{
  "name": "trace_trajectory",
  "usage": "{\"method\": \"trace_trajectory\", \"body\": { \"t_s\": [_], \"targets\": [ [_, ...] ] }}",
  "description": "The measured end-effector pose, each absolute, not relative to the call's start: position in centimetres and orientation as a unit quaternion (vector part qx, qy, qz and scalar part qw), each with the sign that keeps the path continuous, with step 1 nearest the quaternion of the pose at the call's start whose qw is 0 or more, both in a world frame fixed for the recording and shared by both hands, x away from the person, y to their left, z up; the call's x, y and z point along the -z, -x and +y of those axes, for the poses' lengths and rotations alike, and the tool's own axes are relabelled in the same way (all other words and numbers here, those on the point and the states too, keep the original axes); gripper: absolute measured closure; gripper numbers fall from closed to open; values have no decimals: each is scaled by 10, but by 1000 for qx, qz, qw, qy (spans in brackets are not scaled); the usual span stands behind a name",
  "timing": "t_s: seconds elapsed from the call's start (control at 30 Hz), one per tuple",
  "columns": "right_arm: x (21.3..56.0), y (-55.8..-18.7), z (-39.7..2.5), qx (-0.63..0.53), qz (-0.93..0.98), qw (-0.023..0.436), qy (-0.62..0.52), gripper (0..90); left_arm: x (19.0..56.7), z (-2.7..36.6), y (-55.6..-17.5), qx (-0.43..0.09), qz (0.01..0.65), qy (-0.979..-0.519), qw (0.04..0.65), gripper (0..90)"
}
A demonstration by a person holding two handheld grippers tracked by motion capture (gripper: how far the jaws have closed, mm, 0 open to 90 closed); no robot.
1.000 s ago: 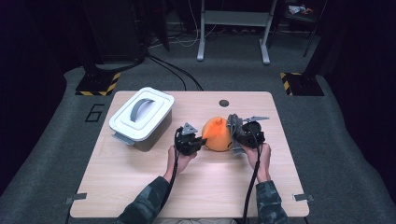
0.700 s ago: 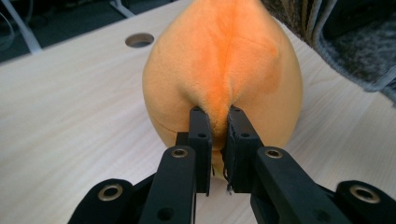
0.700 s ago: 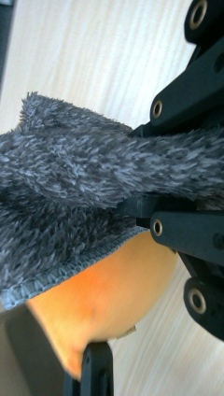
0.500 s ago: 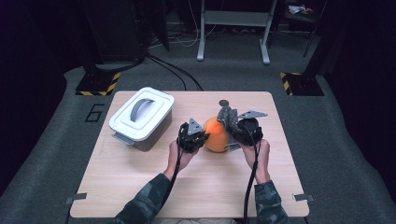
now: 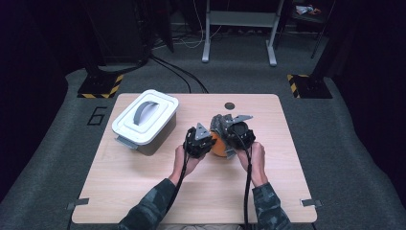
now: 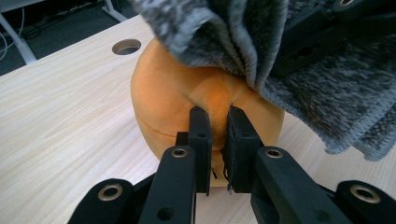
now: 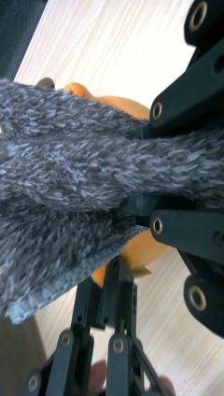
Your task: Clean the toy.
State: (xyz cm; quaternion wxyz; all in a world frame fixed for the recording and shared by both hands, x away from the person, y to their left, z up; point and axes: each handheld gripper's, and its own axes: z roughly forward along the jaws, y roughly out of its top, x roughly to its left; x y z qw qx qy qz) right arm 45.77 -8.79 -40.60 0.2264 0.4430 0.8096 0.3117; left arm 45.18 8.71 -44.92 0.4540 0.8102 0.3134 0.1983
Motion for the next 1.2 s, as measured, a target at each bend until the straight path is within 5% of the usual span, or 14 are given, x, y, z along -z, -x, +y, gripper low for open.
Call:
{"method": "trace_trajectory", "body": {
  "t_s": [0.8,1.2],
  "targets": [
    [412,-461,-128,-286,776,256,-500,764,447,86,-451,-199,315,-804,464,821],
    [406,-451,-92,-322,806,223,-444,764,449,84,-450,-198,308,-808,461,822]
  ]
}}
